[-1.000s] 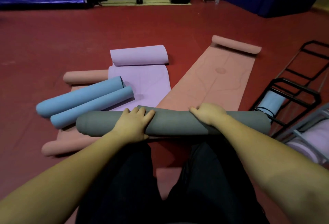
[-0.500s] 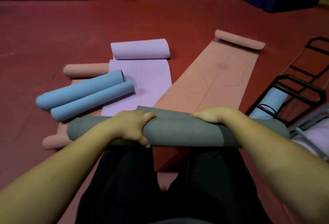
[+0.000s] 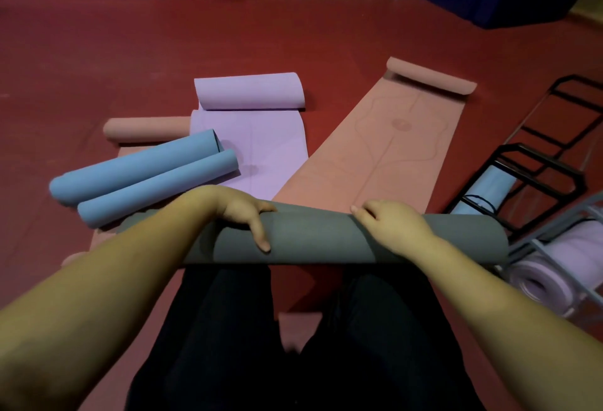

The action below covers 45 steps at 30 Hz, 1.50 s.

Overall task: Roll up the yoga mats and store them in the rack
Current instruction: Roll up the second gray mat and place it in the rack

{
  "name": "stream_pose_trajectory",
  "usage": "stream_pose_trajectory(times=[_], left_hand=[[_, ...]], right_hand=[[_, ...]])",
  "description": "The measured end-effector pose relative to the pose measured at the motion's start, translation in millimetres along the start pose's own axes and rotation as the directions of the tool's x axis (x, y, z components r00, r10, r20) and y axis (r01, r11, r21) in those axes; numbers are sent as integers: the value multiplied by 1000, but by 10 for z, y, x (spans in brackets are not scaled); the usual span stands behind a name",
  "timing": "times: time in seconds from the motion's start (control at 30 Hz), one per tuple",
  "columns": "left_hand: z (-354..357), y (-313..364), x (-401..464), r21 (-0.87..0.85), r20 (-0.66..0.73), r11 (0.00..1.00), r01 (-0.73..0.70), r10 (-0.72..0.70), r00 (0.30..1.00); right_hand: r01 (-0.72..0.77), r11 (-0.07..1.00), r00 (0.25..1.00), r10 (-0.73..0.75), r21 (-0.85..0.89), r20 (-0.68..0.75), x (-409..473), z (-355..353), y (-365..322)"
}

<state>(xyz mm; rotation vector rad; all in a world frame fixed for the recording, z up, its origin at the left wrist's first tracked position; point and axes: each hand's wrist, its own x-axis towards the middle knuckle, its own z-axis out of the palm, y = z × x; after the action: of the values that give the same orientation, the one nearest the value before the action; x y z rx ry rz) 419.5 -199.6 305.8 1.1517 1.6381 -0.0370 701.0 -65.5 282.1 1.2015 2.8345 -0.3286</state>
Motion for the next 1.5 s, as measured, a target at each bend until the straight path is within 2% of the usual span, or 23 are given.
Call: stream_pose_trajectory(times=[0.07, 0.17, 0.33, 0.43, 0.5, 0.6, 0.67, 0.73, 0.77, 0.8, 0.87, 1.0, 1.13, 1.33, 1.5], left_hand=[[-46, 3, 24, -101, 72, 995, 18, -11, 997], [-95, -23, 82, -196, 151, 980, 47, -17, 988], [-114, -17, 124, -259, 179, 963, 72, -26, 983], [-94, -20, 106, -236, 93, 971, 38, -16, 995], [-85, -19, 63, -92, -104, 995, -46, 36, 994], [-2, -96, -15, 178, -397, 974, -139, 200, 896], [170, -185, -47, 363, -558, 923, -125, 323, 764], [428, -302, -31, 546, -653, 838, -27, 445, 612], [574, -346, 0, 626, -665, 779, 48, 500, 555], [705, -390, 27, 682, -662, 719, 135, 527, 533], [846, -429, 89, 716, -663, 643, 271, 506, 552], [785, -359, 140, 690, -696, 625, 364, 438, 568], [662, -254, 64, 703, -674, 615, 356, 419, 608], [671, -141, -242, 699, -654, 654, 289, 421, 629], [574, -8, -568, 682, -590, 701, 211, 356, 724]], right_hand=[[-9, 1000, 1000, 9, -1, 12, -55, 63, -18], [-1, 997, 997, -5, -77, -83, -132, 150, -23], [-24, 994, 979, 1, -109, -205, -163, 299, 51], [-56, 995, 977, 38, -82, -208, -75, 307, 27], [-61, 995, 979, 44, -77, -200, -21, 283, 18], [-65, 995, 981, 51, -69, -188, 41, 255, 31], [-68, 995, 983, 55, -73, -173, 86, 250, 31], [-75, 995, 988, 66, -65, -143, 150, 234, 31], [-82, 995, 989, 75, -58, -125, 179, 224, 42], [-85, 995, 991, 79, -51, -111, 206, 221, 40], [-85, 995, 993, 81, -43, -85, 242, 219, 27], [-104, 994, 994, 103, -37, -22, 304, 150, -12], [-122, 992, 990, 123, -20, 74, 349, -12, -19], [-98, 995, 985, 100, -25, 139, 282, -205, -31], [-103, 995, 959, 98, 6, 267, 225, -453, -86]])
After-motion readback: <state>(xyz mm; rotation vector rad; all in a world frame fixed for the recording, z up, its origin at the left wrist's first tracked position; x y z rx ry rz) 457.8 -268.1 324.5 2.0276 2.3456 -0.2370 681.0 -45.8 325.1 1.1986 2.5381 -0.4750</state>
